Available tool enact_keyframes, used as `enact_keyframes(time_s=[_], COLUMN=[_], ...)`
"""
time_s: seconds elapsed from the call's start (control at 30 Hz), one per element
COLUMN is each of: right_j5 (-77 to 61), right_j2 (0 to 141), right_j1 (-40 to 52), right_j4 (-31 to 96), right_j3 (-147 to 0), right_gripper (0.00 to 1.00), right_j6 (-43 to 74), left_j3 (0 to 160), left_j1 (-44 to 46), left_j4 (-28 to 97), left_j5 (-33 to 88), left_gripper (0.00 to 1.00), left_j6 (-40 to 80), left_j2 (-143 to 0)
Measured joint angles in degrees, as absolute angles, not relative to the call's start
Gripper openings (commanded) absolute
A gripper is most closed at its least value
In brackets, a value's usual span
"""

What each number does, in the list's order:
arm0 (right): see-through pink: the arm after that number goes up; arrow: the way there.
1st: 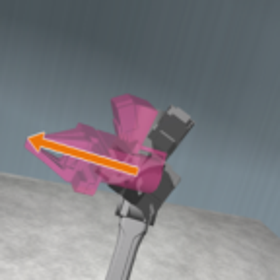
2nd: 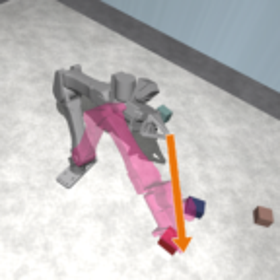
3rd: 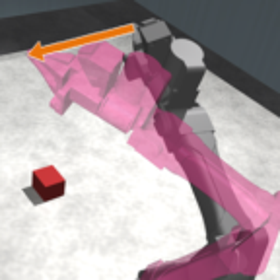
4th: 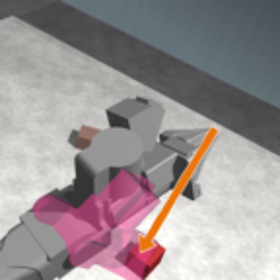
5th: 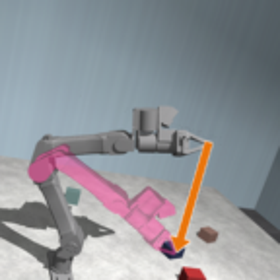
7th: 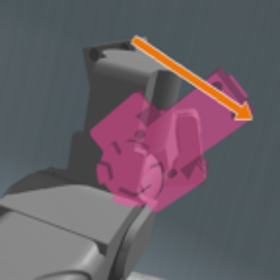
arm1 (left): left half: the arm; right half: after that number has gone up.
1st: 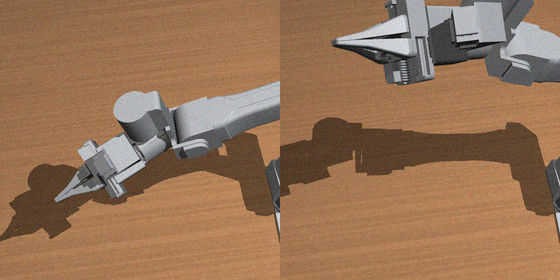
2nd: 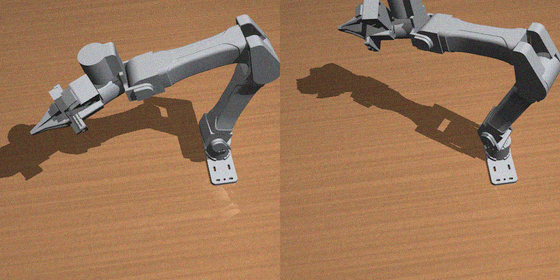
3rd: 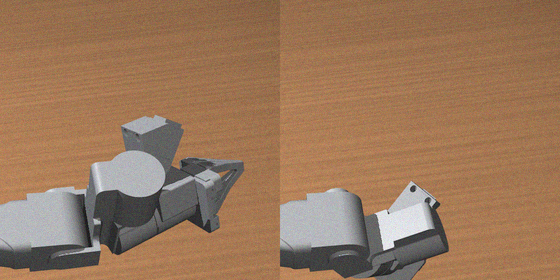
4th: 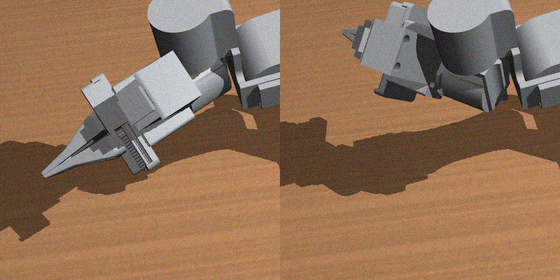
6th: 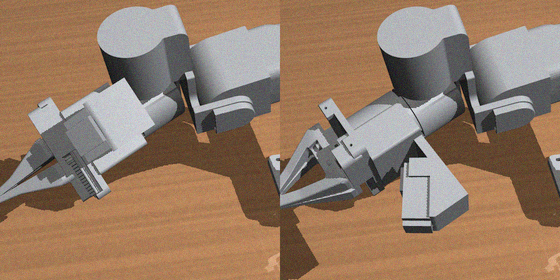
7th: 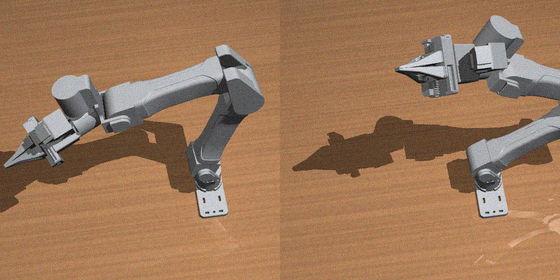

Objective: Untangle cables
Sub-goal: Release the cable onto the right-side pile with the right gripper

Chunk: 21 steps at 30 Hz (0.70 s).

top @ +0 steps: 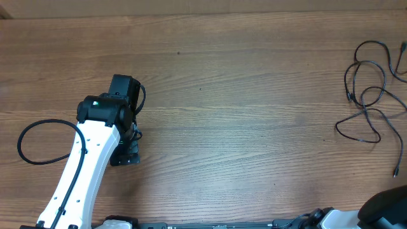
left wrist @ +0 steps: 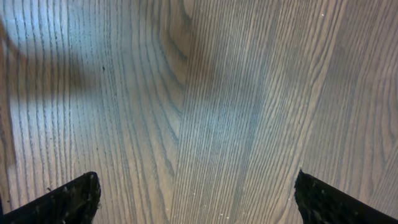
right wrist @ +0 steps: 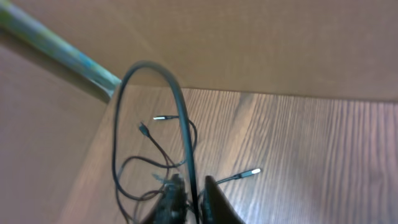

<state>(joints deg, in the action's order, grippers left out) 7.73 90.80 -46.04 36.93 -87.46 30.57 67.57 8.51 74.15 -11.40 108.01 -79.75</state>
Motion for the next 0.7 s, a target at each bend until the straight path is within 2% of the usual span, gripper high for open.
enact_keyframes(time_s=[0.13,0.27,0.43,0.63,0.7], right_j5=[7.40,6.70,2.31,-5.21,-7.38], right_j2=[91.66,93.14,93.89,93.89,93.89], right_j1=[-46.02,-46.04,-46.04,-45.82,-45.50], right_j4=[36.97,37.10,37.04,36.99,37.08], right_j3=[-87.46,-87.46,-87.46,-87.46,-87.46], right_gripper=[0.61,0.74,0.83,0.98,1.00], right_j6=[30.35,30.68,30.70,30.81,30.89], left_j3=[67.57,67.57,67.57,67.57,67.57], left_j1=[8.51,8.51,8.51,8.51,8.51], left_j4=[74.15,74.13,74.13,74.13,74.13], left_j5=[-11.40,-11.40,-11.42,-11.40,-11.40], left_gripper=[1.00,1.00,1.00,1.00,1.00], left_j6=[108.01,108.01,108.01,108.01,108.03], left_j2=[-79.75,-79.75,-79.75,-79.75,-79.75])
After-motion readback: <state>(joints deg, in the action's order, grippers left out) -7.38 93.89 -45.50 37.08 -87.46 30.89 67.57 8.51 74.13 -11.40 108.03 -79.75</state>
